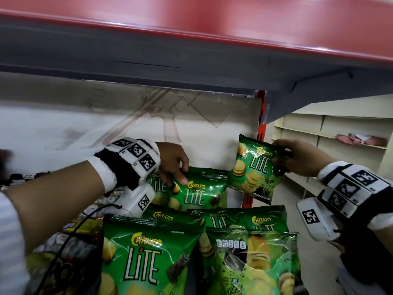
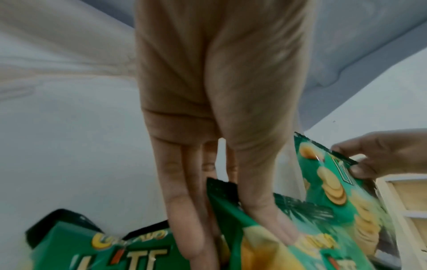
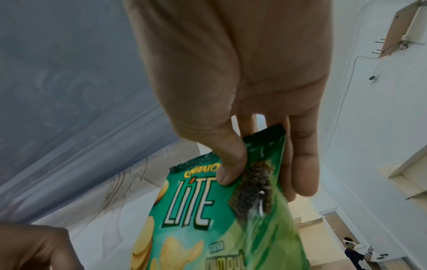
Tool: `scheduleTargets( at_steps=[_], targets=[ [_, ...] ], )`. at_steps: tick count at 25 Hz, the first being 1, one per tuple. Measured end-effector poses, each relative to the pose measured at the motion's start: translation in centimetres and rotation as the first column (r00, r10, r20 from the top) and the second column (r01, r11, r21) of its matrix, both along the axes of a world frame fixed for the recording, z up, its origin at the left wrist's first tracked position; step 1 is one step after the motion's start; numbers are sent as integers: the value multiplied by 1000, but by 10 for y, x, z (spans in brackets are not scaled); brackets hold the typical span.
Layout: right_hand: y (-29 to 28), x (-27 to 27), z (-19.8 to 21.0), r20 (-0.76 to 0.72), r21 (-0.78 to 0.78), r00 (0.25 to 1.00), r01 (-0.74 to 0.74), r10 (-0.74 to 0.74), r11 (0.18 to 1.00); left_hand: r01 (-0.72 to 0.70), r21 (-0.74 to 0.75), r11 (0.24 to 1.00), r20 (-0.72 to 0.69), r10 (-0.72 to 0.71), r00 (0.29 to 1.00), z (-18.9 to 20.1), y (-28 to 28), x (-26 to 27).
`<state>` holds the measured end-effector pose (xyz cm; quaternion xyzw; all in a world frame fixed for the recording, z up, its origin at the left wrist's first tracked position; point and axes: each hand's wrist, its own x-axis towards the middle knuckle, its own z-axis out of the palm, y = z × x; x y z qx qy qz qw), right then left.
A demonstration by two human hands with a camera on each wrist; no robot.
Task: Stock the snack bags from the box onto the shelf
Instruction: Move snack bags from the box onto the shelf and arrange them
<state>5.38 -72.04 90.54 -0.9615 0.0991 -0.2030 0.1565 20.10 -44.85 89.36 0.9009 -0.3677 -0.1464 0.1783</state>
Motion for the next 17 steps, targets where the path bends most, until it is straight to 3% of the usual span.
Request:
scheduleTargets(
  at_steps=[4,9,12,14,17],
  targets=[
    [10,12,1,-73,-117,997,-12,3,993,-71,19,997,96,69,993,11,24,5],
    [28,43,-11,-275,-204,959,-134,75,970,-154,176,972,317,93,944,4,42,9],
    [33,53,-18,-355,-195,925,-213,134,957,-156,186,970,265,103,959,-3,45,14],
    [35,57,-24,-363,-154,913,-255,185,955,-139,202,969,195,99,976,-8,45,16],
    [39,66,-30,-348,-129,908,-292,232,948,-127,216,968,200,83,976,-15,44,21]
  ],
)
